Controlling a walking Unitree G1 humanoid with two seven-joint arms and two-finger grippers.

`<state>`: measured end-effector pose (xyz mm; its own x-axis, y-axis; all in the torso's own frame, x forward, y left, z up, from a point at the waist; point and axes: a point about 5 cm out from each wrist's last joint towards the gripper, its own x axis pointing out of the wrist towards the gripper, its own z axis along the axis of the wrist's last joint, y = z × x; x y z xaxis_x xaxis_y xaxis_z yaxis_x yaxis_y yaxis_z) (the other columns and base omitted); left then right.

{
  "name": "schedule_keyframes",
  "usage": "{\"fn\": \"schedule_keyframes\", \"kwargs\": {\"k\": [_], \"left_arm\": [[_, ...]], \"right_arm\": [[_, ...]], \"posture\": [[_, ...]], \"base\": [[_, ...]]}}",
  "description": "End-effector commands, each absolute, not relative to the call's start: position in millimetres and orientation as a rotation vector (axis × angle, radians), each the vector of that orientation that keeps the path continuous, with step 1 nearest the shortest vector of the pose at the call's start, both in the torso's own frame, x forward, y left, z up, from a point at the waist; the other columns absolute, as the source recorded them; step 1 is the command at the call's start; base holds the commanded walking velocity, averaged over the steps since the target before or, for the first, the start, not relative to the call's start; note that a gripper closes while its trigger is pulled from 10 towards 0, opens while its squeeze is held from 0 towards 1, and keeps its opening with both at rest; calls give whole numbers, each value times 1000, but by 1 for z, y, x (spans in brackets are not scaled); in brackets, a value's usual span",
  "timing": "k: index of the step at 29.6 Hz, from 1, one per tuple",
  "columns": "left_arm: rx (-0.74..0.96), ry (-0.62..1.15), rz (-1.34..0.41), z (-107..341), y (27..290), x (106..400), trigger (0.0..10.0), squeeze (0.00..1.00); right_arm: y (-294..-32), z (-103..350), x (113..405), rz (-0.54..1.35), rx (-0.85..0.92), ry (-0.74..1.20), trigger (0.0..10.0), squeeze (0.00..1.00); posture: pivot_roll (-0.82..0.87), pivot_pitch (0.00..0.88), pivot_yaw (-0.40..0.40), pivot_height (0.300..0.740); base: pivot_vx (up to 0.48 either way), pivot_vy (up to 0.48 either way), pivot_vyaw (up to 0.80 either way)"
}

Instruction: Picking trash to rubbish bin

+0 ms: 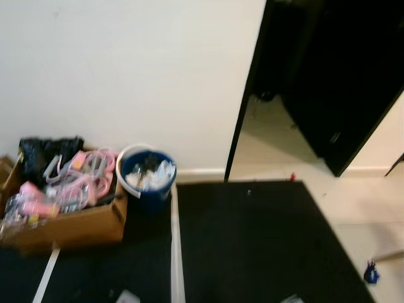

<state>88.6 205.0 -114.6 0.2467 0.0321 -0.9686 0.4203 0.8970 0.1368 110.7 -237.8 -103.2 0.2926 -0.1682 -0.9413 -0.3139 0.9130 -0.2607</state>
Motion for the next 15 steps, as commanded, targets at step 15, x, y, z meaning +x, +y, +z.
{"fn": "schedule_keyframes", "kwargs": {"k": [15], "left_arm": [[371,1208,-242,-104,197,133,10000,0]], "right_arm": [[-233,-98,132,116,-458,1224,10000,0]], "posture": [[33,0,-8,740]], "base": [[0,0,-608]]}}
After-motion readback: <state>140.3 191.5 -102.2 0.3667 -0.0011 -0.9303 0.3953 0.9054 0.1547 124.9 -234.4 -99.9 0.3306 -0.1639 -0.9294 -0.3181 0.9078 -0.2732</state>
